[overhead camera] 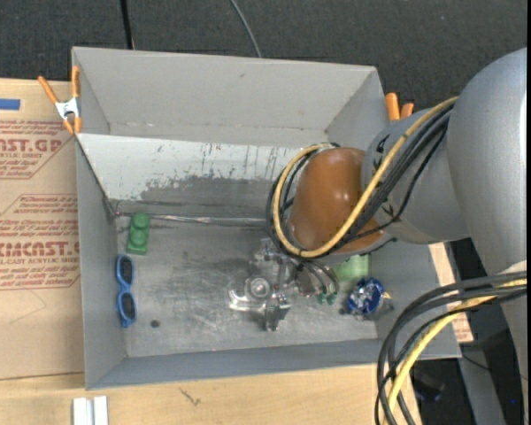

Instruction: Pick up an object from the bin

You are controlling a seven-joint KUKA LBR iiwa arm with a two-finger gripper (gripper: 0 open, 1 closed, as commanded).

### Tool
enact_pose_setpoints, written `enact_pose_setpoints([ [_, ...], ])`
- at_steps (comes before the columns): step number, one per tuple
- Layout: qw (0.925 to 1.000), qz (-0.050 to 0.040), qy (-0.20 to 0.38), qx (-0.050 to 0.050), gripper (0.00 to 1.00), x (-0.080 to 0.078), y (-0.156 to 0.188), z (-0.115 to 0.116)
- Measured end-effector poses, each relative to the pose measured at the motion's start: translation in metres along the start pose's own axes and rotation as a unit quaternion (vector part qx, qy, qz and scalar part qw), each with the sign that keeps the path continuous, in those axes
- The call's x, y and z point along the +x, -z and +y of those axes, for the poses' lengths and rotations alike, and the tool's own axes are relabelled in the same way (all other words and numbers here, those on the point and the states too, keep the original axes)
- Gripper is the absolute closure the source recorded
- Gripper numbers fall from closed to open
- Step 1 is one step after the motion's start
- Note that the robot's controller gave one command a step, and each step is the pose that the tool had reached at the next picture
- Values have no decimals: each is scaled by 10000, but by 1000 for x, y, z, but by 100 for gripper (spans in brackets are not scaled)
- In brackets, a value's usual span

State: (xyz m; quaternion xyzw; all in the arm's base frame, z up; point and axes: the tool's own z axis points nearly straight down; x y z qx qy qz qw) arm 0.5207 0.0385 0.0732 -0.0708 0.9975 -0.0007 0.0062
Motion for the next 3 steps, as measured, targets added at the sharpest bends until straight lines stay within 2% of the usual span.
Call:
enact_pose_setpoints([
  [1, 10000, 12, -8, -5, 100, 0, 1, -1],
  [2, 10000, 11, 64, -15, 100, -25, 112, 34],
  [3, 9689, 20, 2474, -19, 100, -36, 225, 36],
])
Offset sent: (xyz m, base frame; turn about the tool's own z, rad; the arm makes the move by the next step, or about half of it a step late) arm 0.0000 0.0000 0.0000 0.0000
